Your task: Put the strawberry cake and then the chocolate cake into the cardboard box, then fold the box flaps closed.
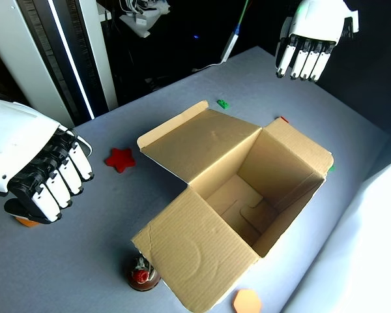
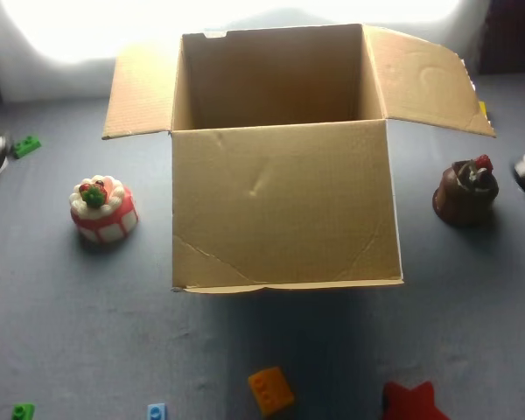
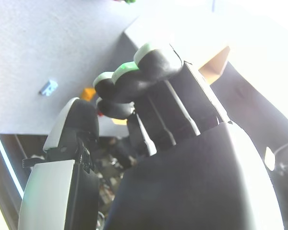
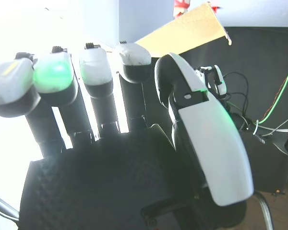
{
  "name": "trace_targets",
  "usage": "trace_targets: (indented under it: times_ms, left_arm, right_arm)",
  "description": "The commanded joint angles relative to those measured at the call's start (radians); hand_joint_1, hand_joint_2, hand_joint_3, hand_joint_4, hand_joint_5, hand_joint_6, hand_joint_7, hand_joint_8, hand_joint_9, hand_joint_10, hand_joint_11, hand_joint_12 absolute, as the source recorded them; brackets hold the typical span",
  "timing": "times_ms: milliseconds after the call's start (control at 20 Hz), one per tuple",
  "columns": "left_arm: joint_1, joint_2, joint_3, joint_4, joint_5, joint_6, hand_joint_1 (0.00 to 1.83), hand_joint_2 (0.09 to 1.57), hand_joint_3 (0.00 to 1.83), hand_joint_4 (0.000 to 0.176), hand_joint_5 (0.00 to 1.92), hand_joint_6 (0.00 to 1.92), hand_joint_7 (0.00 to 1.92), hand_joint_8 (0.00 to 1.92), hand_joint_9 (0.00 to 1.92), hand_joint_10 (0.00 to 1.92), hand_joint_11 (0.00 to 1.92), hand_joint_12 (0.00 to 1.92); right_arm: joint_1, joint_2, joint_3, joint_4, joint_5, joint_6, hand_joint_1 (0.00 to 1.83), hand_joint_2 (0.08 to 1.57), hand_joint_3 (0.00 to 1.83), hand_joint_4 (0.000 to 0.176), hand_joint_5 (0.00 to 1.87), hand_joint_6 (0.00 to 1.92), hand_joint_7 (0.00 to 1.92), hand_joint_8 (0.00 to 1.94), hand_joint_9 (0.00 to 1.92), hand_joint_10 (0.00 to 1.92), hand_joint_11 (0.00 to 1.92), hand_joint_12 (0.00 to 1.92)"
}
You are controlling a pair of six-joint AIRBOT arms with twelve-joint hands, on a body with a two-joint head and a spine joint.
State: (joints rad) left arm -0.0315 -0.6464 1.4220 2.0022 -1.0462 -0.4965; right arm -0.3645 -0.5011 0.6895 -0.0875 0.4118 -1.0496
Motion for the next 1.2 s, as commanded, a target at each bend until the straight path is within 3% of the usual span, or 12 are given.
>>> trace_targets:
  times_ms: [0,150,350,450,550,650,700,850,1000,1150]
  left_arm:
    - [-0.012,0.005,0.004,-0.081,0.002,0.003,0.37,1.07,0.02,0.03,0.08,0.0,0.13,0.0,0.13,0.01,0.0,0.61]
    - [-0.012,0.005,0.005,-0.069,-0.002,0.003,0.35,1.07,0.01,0.03,0.07,0.0,0.1,0.0,0.11,0.0,0.0,0.58]
    - [-0.012,0.004,0.006,-0.032,-0.004,0.003,0.33,1.05,0.0,0.023,0.03,0.0,0.07,0.0,0.06,0.0,0.0,0.51]
    - [-0.012,0.002,0.007,-0.015,-0.004,0.003,0.33,1.03,0.0,0.025,0.01,0.0,0.03,0.0,0.03,0.0,0.0,0.46]
    - [-0.012,0.0,0.006,-0.004,-0.004,-0.002,0.41,1.01,0.0,0.027,0.0,0.0,0.01,0.0,0.01,0.0,0.0,0.46]
    - [-0.013,0.0,0.008,0.0,-0.009,-0.016,0.64,0.99,0.0,0.036,0.0,0.0,0.01,0.0,0.02,0.0,0.0,0.45]
    - [-0.014,-0.001,0.01,0.001,-0.015,-0.031,0.79,0.99,0.0,0.045,0.01,0.0,0.02,0.0,0.01,0.0,0.0,0.45]
    - [-0.022,-0.016,0.03,0.025,-0.031,-0.082,0.96,0.96,0.0,0.069,0.0,0.0,0.0,0.0,0.0,0.0,0.0,0.35]
    - [-0.02,-0.038,0.046,0.029,-0.029,-0.095,1.1,0.95,0.0,0.067,0.0,0.0,0.0,0.0,0.0,0.0,0.0,0.39]
    - [0.06,-0.056,0.052,-0.02,-0.025,-0.095,1.14,0.95,0.0,0.064,0.0,0.0,0.0,0.0,0.0,0.0,0.0,0.38]
  right_arm:
    - [0.009,0.011,0.0,0.01,0.111,0.0,0.39,1.03,0.04,0.004,0.01,0.0,0.07,0.0,0.04,0.04,0.0,0.13]
    - [0.01,0.011,-0.002,0.01,0.115,0.0,0.36,1.03,0.01,0.005,0.0,0.0,0.01,0.0,0.0,0.0,0.0,0.0]
    - [0.01,0.01,-0.002,0.01,0.115,0.0,0.33,1.0,0.0,0.013,0.0,0.0,0.01,0.0,0.01,0.0,0.0,0.0]
    - [0.01,0.01,-0.003,0.01,0.117,0.0,0.35,0.98,0.0,0.009,0.0,0.0,0.01,0.0,0.01,0.01,0.0,0.0]
    - [0.01,0.01,-0.003,0.01,0.123,0.0,0.48,0.96,0.0,0.006,0.0,0.0,0.0,0.0,0.01,0.0,0.0,0.0]
    - [0.01,0.01,-0.003,0.01,0.123,0.0,0.61,0.94,0.0,0.013,0.0,0.0,0.0,0.0,0.02,0.01,0.0,0.0]
    - [0.01,0.01,-0.003,0.01,0.123,0.0,0.73,0.94,0.0,0.003,0.0,0.0,0.01,0.0,0.02,0.01,0.0,0.0]
    - [0.01,0.01,-0.003,0.014,0.124,0.001,0.96,0.94,0.0,0.0,0.0,0.0,0.0,0.0,0.02,0.01,0.01,0.0]
    - [0.01,0.01,-0.003,0.02,0.124,0.001,1.14,0.95,0.0,0.0,0.0,0.0,0.0,0.0,0.0,0.0,0.0,0.0]
    - [0.01,0.01,-0.003,0.02,0.124,0.001,1.14,0.94,0.0,0.0,0.0,0.0,0.0,0.0,0.0,0.0,0.0,0.0]
